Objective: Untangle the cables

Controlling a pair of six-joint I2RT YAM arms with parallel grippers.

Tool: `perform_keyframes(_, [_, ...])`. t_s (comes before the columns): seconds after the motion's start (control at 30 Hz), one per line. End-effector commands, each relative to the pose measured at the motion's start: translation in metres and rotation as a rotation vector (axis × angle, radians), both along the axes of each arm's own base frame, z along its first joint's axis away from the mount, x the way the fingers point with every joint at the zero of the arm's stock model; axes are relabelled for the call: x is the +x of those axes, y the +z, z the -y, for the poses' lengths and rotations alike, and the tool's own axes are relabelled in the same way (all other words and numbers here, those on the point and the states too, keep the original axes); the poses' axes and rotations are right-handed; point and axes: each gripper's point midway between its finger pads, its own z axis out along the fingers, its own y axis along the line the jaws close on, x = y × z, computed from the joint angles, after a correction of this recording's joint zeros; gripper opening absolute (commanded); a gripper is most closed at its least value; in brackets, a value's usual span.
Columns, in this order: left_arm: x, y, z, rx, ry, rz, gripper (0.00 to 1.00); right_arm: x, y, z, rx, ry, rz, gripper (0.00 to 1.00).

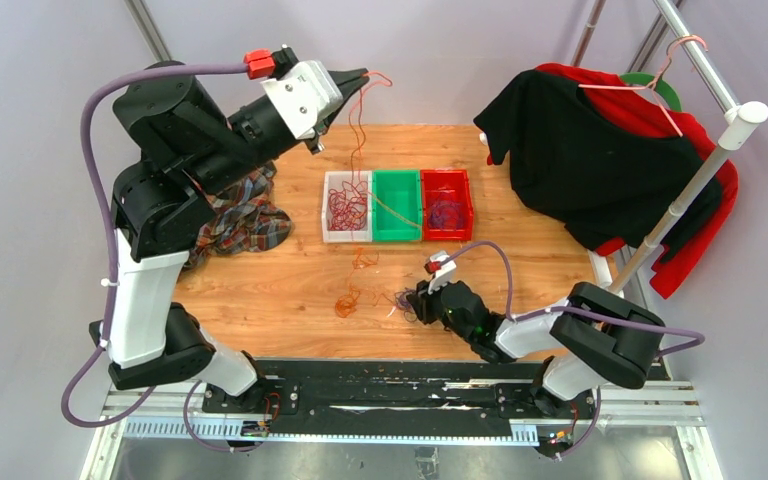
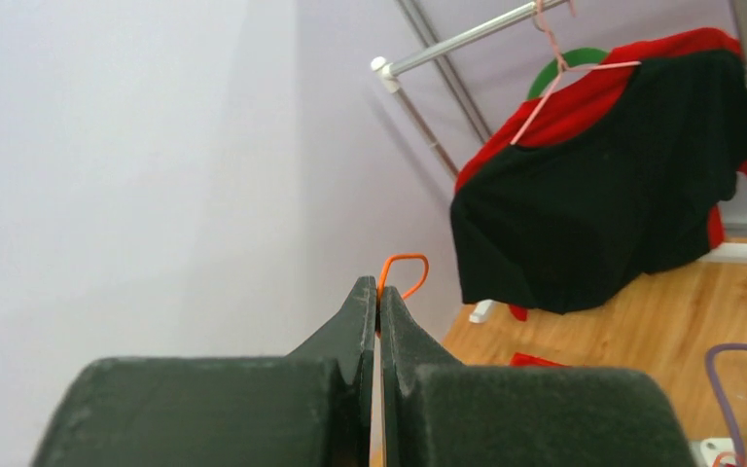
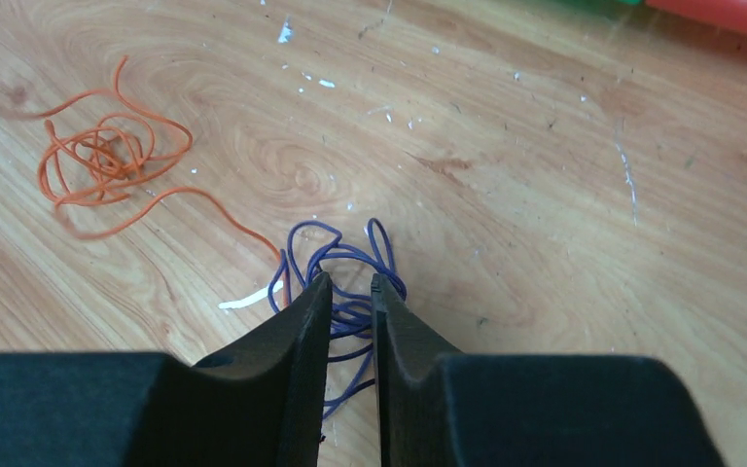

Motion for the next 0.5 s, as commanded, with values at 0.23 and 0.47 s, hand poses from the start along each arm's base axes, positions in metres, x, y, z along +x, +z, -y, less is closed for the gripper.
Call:
perform_keyframes(0.23, [0.0,0.035,-0.012,-0.077,0.054,0.137,0.0,0.004,0.053,0.001,0.08,-0.022,0.1,0.51])
perform_keyframes(0.47, [-0.004,0.018,-0.001,-0.043,0.0,0.097,0.0,-0.003,0.17,-0.028,0.148,0.168,0.28,0.69])
